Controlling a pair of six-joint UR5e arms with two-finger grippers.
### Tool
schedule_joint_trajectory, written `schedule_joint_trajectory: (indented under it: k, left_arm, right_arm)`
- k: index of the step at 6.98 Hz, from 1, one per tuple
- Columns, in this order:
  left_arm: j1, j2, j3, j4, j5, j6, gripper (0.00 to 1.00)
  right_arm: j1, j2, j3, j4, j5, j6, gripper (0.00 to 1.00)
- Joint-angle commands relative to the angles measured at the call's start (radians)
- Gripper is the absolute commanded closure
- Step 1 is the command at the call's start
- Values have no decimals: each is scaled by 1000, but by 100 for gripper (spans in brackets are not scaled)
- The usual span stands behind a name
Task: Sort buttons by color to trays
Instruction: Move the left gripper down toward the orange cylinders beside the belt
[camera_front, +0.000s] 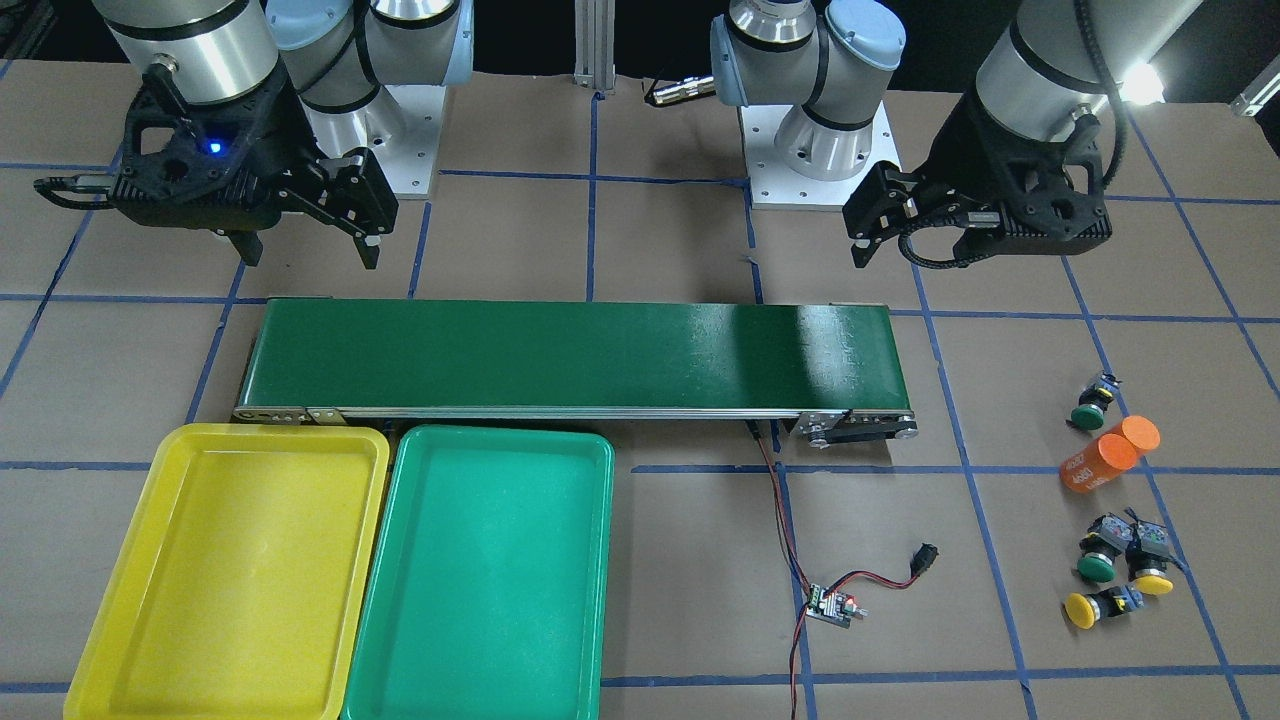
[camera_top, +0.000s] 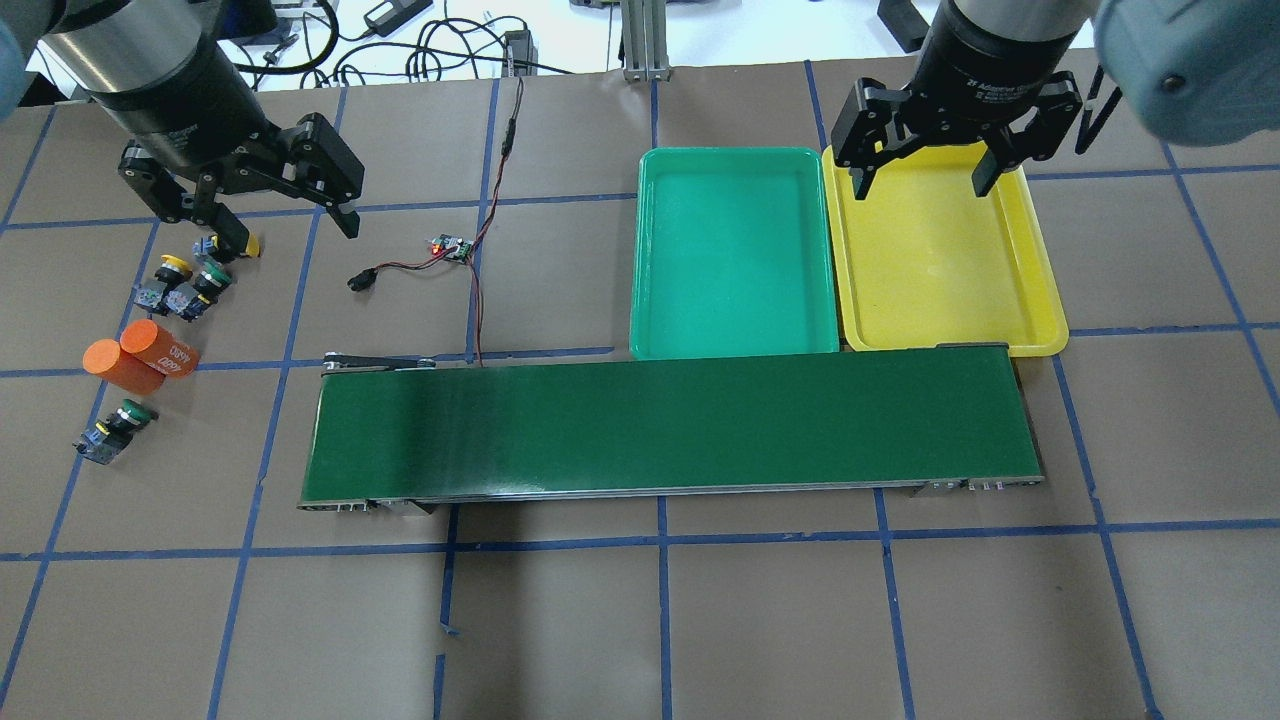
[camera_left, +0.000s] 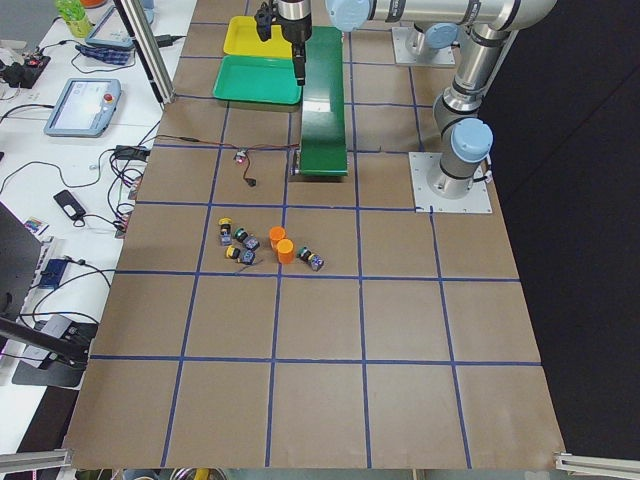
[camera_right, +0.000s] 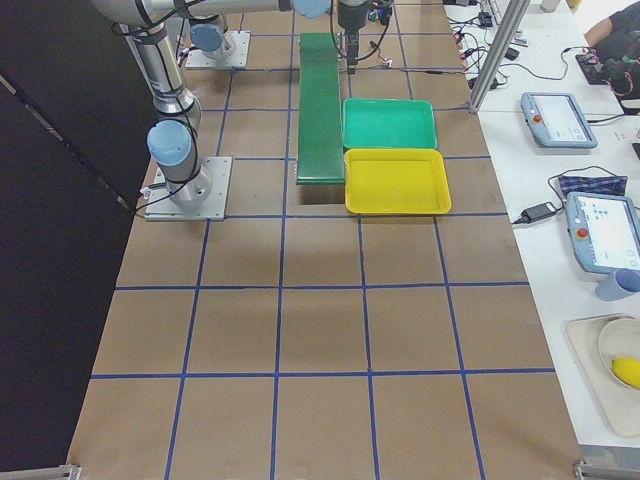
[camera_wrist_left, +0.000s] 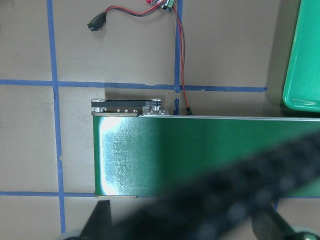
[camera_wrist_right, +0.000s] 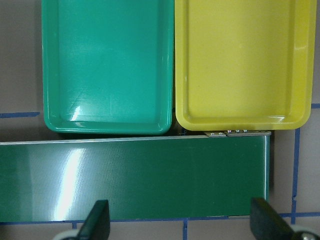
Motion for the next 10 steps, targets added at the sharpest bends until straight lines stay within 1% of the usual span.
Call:
schedule_joint_trajectory:
  k: [1, 4, 5, 6, 8, 9, 10]
  left_arm:
    - [-2, -15, 32, -45, 11, -4, 0]
    - [2, -28, 34, -36, 16, -4, 0]
    - [2, -20, 35, -36, 30, -4, 0]
    - [-8, -2, 31, -36, 78, -4, 0]
    - [-14, 7, 35, -12, 68, -6, 0]
    - [4, 4, 34, 11, 70, 23, 0]
    - [31, -18, 25, 42, 70, 94, 0]
  right_arm:
    - [0, 0, 0, -1, 0, 0, 0]
    - [0, 0, 0, -1, 2, 2, 0]
    - [0, 0, 0, -1, 3, 0, 0]
    - [-3, 0, 0, -1, 3, 2, 0]
    - [-3, 0, 0, -1, 5, 0, 0]
    - [-3, 0, 0, -1, 6, 2, 0]
    - [-3, 0, 0, -1, 6, 2, 0]
